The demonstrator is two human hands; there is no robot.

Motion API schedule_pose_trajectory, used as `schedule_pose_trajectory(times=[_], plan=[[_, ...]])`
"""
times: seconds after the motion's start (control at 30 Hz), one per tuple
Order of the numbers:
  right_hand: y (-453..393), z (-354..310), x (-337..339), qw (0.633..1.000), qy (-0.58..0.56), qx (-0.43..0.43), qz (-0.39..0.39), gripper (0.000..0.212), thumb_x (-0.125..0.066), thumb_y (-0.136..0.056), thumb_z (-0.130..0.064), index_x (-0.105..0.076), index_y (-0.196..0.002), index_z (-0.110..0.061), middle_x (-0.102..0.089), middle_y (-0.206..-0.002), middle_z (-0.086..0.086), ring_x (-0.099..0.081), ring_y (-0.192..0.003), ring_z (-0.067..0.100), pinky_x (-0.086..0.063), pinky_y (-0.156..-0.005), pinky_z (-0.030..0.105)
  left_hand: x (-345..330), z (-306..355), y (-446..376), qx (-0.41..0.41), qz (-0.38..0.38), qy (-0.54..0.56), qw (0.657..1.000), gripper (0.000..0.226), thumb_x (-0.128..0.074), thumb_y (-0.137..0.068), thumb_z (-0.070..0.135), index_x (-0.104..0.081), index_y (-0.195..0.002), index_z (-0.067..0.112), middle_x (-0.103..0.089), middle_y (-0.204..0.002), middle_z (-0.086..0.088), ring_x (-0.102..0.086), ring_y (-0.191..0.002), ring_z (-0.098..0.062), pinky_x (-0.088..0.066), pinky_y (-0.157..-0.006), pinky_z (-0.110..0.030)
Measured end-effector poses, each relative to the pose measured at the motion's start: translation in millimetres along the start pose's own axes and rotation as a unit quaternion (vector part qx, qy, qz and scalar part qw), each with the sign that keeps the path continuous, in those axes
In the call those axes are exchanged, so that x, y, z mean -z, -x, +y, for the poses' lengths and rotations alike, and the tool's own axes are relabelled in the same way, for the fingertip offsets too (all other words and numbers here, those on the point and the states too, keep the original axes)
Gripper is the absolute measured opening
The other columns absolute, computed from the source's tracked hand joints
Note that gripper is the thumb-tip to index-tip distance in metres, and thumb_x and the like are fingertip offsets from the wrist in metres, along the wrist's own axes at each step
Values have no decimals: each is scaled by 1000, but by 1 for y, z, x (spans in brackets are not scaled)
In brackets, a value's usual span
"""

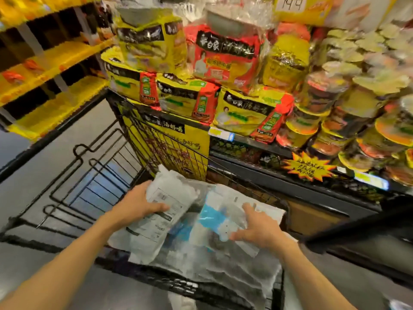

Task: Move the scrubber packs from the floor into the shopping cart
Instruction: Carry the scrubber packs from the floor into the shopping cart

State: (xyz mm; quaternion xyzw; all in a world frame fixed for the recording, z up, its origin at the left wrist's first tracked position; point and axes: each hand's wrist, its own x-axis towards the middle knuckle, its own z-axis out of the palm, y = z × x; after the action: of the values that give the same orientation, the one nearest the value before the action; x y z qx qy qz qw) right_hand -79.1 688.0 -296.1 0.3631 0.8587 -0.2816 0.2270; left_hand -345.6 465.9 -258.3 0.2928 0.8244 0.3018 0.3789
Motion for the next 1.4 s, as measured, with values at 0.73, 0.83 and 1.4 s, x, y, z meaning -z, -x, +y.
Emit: schedule_pose_trajectory(times=[0.73,0.83,1.4], plan=[[-19,30,-59,999,18,-10,42,93,-42,-89,-77,-17,-162,-26,-21,-169,6,-20,-155,26,-15,-127,47,-96,-4,-97,-28,-216,-376,901,88,-67,-83,41,-24,-159,31,-32,-164,-1,-34,-149,-24,-32,-120,-36],[0,23,-40,997,23,-27,71,92,-42,-89,-77,-20,-161,-26,-25,-168,6,-24,-154,27,-20,-126,47,-94,23,-78,-72,-188,-349,915,77,-65,-90,32,-30,-158,30,-37,-162,-2,-39,-146,-23,-36,-117,-33],[312,49,87,899,3,-229,373,89,-44,-93,-75,-26,-162,-21,-32,-165,2,-30,-152,21,-27,-122,36,-122,292,58,-456,-112,-355,808,74,-61,-83,43,-41,-152,23,-52,-150,-4,-51,-135,-23,-43,-110,-34]])
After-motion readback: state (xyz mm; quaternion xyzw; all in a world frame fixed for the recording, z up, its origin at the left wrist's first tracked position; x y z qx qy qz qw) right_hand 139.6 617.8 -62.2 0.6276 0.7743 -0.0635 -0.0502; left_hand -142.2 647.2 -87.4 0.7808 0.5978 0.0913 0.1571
